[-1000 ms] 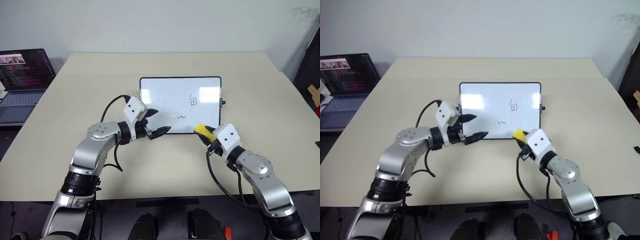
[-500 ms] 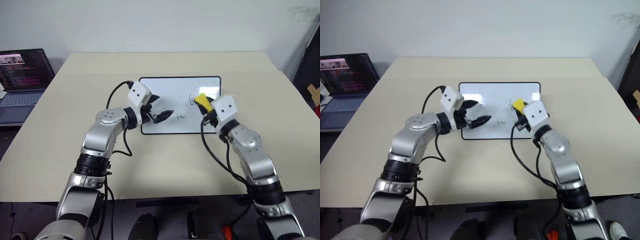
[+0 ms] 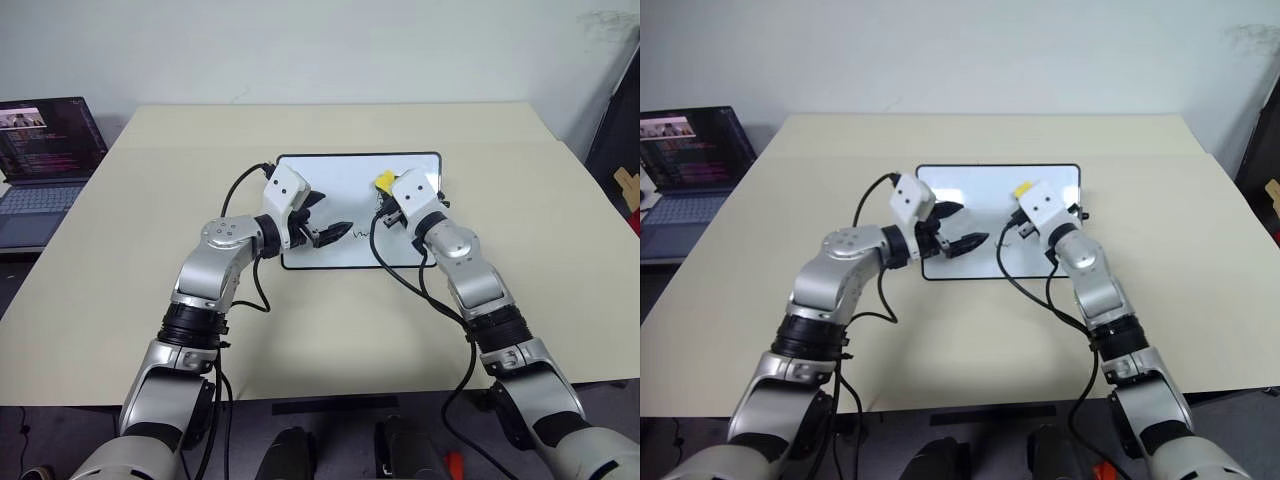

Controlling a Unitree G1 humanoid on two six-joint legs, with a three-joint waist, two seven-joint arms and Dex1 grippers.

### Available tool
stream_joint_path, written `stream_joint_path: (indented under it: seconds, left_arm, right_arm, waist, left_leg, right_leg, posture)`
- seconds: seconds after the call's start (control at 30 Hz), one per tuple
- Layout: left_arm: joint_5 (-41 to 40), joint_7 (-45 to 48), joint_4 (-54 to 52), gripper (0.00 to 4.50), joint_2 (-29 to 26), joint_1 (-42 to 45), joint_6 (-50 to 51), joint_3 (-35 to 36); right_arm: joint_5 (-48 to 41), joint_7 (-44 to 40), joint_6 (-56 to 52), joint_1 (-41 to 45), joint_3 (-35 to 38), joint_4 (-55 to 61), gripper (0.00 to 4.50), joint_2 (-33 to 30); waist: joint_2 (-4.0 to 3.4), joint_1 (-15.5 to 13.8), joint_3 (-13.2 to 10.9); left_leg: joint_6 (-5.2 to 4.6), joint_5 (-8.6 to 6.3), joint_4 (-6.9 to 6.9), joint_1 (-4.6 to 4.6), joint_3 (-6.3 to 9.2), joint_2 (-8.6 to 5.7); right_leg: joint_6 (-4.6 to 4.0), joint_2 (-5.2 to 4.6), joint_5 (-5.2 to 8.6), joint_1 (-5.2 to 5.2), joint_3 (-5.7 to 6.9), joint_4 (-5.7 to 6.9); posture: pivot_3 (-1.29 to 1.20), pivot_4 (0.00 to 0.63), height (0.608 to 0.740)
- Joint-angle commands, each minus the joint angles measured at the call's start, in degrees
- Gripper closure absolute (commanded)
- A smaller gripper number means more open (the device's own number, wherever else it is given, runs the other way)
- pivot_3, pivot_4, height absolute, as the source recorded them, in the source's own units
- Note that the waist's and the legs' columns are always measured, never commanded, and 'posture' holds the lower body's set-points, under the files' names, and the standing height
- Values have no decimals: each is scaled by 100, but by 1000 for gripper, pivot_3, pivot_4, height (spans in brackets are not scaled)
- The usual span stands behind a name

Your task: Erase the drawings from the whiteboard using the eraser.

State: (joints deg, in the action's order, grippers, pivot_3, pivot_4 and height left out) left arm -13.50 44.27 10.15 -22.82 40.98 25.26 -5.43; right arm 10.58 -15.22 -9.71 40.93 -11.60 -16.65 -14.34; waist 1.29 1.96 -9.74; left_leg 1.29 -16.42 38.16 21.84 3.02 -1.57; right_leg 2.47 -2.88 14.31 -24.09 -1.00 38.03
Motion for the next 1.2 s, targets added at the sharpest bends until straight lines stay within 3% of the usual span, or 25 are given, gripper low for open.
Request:
stream_joint_path:
  seconds: [0.03,0.17,0.4,0.83,1.2]
  left_arm:
    - [7,-36,-118,0,-5,23,-137,95]
    - [10,-38,-79,0,20,43,-152,89]
    - [7,-15,-69,0,33,17,-164,79]
    - [-12,-51,-125,0,16,-47,-97,119]
    - [-22,-77,-241,0,13,-134,-47,103]
  right_arm:
    - [234,-370,-247,-253,-341,58,3380,-121]
    - [370,-419,-477,-353,-409,131,3380,-148]
    - [543,288,-541,-117,44,30,3381,-284]
    - [616,-886,-1178,-1130,-699,1003,3383,-641]
    - [661,250,-622,-326,-40,673,3384,-280]
  waist:
    - [0,2,1]
    - [1,9,6]
    - [2,-23,5]
    - [14,12,14]
    - [14,23,13]
  left_leg:
    - [-10,-6,2,-2,0,0]
    - [-14,-7,8,-17,1,0]
    - [-17,-7,3,-92,9,-4]
    - [-18,-7,1,-95,10,-2]
    - [-17,11,2,-99,8,1]
  right_leg:
    - [0,0,0,1,-1,3]
    - [-1,3,-3,12,-1,14]
    - [0,4,-5,93,2,6]
    - [2,4,-5,96,1,5]
    - [-2,9,-12,94,-2,6]
  posture:
    - [0,150,740]
    - [0,150,740]
    - [0,150,740]
    - [0,150,740]
    - [0,150,740]
